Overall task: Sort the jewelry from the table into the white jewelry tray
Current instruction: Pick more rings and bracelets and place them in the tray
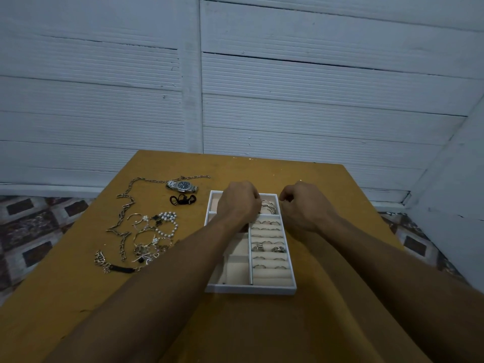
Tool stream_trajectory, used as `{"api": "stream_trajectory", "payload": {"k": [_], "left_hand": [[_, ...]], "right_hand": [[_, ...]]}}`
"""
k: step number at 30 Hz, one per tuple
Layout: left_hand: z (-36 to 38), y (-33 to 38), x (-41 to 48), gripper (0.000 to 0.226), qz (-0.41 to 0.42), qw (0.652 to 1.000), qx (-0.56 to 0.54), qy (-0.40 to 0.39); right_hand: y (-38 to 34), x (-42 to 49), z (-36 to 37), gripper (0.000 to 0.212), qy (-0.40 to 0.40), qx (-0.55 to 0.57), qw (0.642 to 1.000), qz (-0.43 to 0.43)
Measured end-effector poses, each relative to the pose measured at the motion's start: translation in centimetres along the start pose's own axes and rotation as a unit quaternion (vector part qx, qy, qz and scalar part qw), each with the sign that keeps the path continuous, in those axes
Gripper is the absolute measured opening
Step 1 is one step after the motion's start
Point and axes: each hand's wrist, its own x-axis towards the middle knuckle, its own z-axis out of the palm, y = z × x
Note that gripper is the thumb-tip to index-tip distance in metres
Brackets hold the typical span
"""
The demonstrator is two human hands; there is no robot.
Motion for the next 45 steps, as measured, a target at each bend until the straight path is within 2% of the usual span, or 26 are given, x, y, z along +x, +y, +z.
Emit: {"api": "stream_trajectory", "payload": {"k": [7,14,21,24,28,32,39,45], "left_hand": [[0.2,0.4,-0.8,0.021,0.049,0.997,0.051,-0.033],[-0.6,0.4,-1.2,0.027,0.069,0.995,0.063,-0.017],[-6.7,-2.8,-3.3,0.028,0.084,0.995,0.059,0.004],[-10.4,-6.4,-4.8,0.025,0.056,0.997,0.061,0.009],[-13.8,-12.2,-7.1,0.017,-0.045,0.995,0.092,0.005],[-15.0,-15.5,-9.3,0.024,-0.109,0.987,0.114,-0.031],[-14.3,-15.2,-9.6,0.042,-0.135,0.979,0.141,-0.057],[-13.1,-15.2,-8.7,0.036,-0.159,0.977,0.12,-0.071]], "right_hand": [[-0.2,-0.3,-0.1,0.021,-0.004,-0.003,1.0,0.006],[-0.8,-0.5,-0.6,0.02,-0.003,-0.002,1.0,0.001],[-4.6,-0.7,-1.0,0.022,-0.013,0.055,0.998,-0.026],[-7.5,-0.9,-0.2,0.026,-0.037,0.076,0.995,-0.06],[-11.9,-1.3,1.4,0.029,-0.078,0.087,0.987,-0.11],[-15.1,-1.5,3.2,0.03,-0.107,0.092,0.98,-0.138],[-16.6,-1.5,4.2,0.028,-0.12,0.081,0.98,-0.134],[-15.9,-2.1,4.4,0.024,-0.113,0.065,0.983,-0.128]]}}
